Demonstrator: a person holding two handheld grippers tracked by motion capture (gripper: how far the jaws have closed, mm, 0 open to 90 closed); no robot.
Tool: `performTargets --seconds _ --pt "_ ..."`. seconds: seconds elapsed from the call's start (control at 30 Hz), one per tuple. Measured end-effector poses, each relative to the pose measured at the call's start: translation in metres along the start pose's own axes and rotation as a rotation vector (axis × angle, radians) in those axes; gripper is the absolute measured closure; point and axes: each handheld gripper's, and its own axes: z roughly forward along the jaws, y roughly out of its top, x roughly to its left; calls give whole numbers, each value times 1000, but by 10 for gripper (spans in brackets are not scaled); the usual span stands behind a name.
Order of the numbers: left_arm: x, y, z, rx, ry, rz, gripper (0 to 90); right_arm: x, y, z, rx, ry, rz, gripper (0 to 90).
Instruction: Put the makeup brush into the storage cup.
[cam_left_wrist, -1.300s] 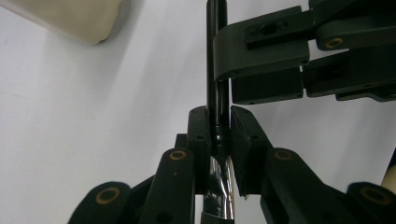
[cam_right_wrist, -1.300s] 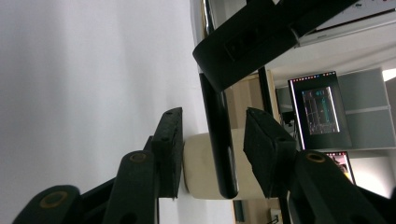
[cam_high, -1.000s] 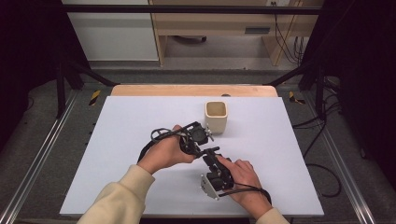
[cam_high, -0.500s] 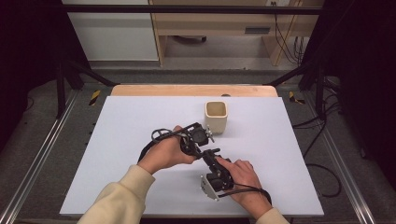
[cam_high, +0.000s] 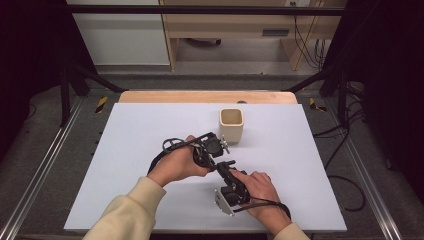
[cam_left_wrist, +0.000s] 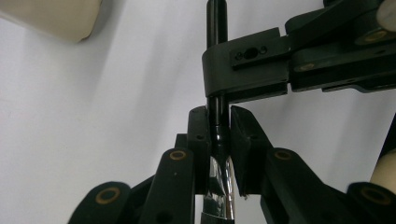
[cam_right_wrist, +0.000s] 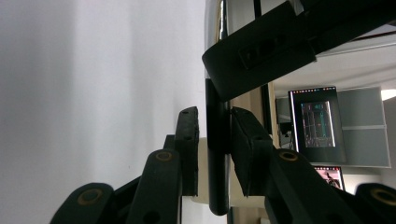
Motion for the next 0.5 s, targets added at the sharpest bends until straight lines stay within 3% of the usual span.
performTargets --seconds 0.5 --pt "-3 1 3 9 -10 18 782 1 1 1 -7 16 -11 780"
